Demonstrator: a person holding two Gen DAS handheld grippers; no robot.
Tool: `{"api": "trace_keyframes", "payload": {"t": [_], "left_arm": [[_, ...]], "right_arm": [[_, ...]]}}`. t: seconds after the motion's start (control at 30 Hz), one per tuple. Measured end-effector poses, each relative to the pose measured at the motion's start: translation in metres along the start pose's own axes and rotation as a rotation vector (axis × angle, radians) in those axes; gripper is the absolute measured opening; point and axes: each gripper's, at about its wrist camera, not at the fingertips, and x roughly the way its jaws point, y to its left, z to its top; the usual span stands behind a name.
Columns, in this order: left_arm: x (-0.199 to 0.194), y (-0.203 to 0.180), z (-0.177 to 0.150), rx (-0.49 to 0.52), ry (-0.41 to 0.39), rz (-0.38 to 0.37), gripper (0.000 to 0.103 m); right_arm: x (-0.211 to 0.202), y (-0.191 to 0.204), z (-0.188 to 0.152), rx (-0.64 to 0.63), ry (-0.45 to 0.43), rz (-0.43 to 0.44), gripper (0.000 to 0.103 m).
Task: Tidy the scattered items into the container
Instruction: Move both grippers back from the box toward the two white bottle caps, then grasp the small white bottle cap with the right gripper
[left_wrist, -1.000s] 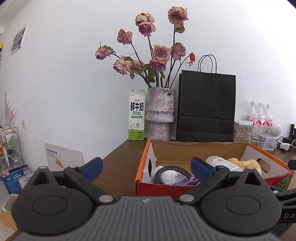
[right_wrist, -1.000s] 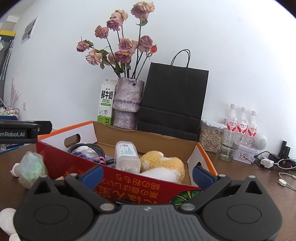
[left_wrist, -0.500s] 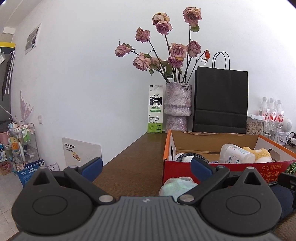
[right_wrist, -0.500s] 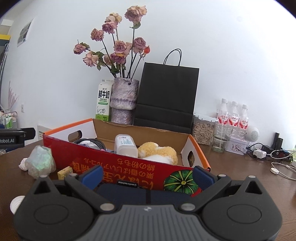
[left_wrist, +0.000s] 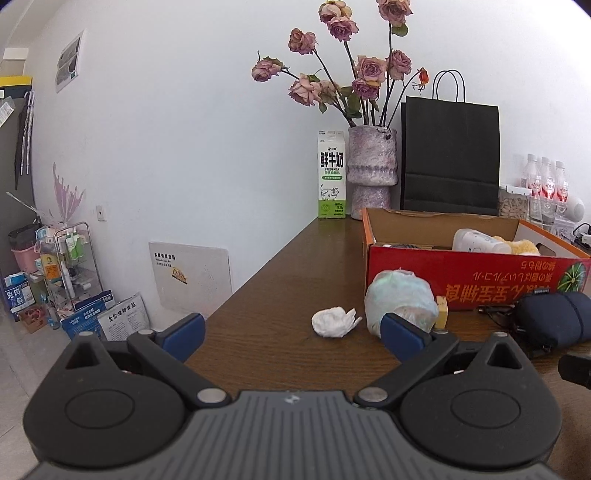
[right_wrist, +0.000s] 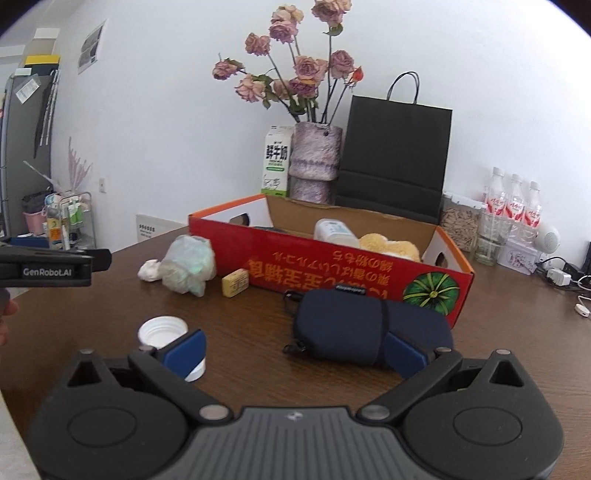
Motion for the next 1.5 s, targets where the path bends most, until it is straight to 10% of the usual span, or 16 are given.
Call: {"api": "trace_keyframes", "payload": {"t": [0.4, 0.77, 0.87, 0.97, 1.5], "left_arm": [[-0.004, 0.005, -0.019, 0.013, 0.074, -0.026, 0.103], [0.008, -0.003, -0.017, 0.020, 0.092, -0.078, 0.103], [0.012, -0.005, -0.017, 0.017, 0.101, -0.083, 0.103], [0.011, -0.004, -0.017, 0.012, 0.096, -0.078, 0.103], [0.011, -0.011, -0.017, 0.022, 0.118, -0.105, 0.103]], "right_arm": [[0.023, 0.038, -0.002, -0.037, 0.138, 0.104, 0.098], [0.037, 0.044, 0.000, 0.002, 0.174, 0.071, 0.071], [0.036, 0.046, 0.000, 0.001, 0.166, 0.089, 0.060], [0.034, 0.047, -0.001, -0.002, 0.149, 0.125, 0.027], [0.028, 0.034, -0.004, 0.067, 0.120, 0.081, 0.027]]}}
